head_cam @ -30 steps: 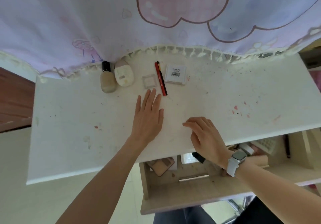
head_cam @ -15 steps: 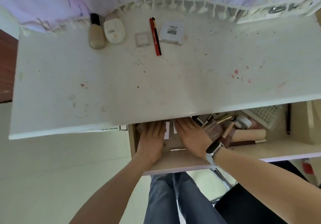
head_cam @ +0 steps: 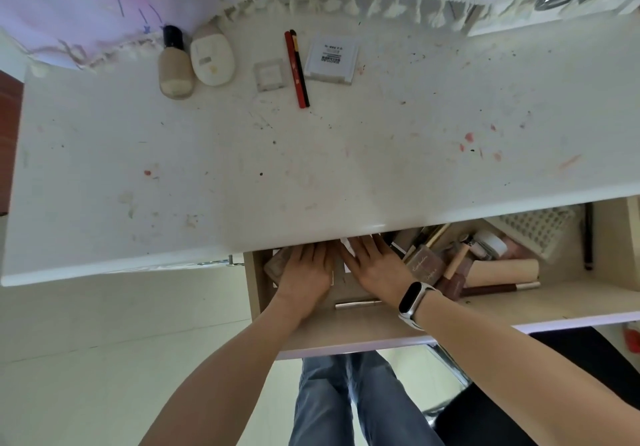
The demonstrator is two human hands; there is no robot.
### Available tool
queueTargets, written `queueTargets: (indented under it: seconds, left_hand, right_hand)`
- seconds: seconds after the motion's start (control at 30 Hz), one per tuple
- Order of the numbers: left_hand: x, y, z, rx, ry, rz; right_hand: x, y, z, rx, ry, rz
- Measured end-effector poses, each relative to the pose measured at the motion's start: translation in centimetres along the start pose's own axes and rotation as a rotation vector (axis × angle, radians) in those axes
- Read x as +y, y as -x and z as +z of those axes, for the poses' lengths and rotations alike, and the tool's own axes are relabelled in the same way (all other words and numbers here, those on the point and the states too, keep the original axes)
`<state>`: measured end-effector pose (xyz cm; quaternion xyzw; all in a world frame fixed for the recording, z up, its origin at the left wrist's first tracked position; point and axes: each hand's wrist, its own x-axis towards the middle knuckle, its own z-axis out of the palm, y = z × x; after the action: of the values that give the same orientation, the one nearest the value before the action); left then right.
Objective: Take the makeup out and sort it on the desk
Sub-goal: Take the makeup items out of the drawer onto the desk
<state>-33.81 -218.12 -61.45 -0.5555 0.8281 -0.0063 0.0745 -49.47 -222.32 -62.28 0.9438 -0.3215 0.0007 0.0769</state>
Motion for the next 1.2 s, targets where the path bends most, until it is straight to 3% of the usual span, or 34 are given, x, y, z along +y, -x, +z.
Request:
queueTargets:
  seconds: [0.37,0.67,0.87,1.1,1.2]
  left_hand:
    - [-0.5,0.4,-3.0,-0.219,0.002,0.132]
    - [-0.7,1.4,-2.8,-0.151,0.108,0.106]
    - [-1.0,2.1,-3.4,-0.157,0.211,0.053]
    - [-1.0,3.3,-4.4,-0.064,0.392,0.024]
    - [-0.9,3.7,-5.8,-0.139,0.557,-0.045]
  right_hand:
    - [0.8,1.3,-1.0,-0.18,-0.052,-0.133]
    - [2.2,0.4,-0.9,-0.098,0.0,-0.155]
    - [2.0,0.2,-2.3,-0.236,-0.03,-0.158]
    - [2.3,1.2,-3.7,-0.221,-0.047,-0.111]
    - [2.8,2.1,-4.5,-0.306,-0.093,-0.131]
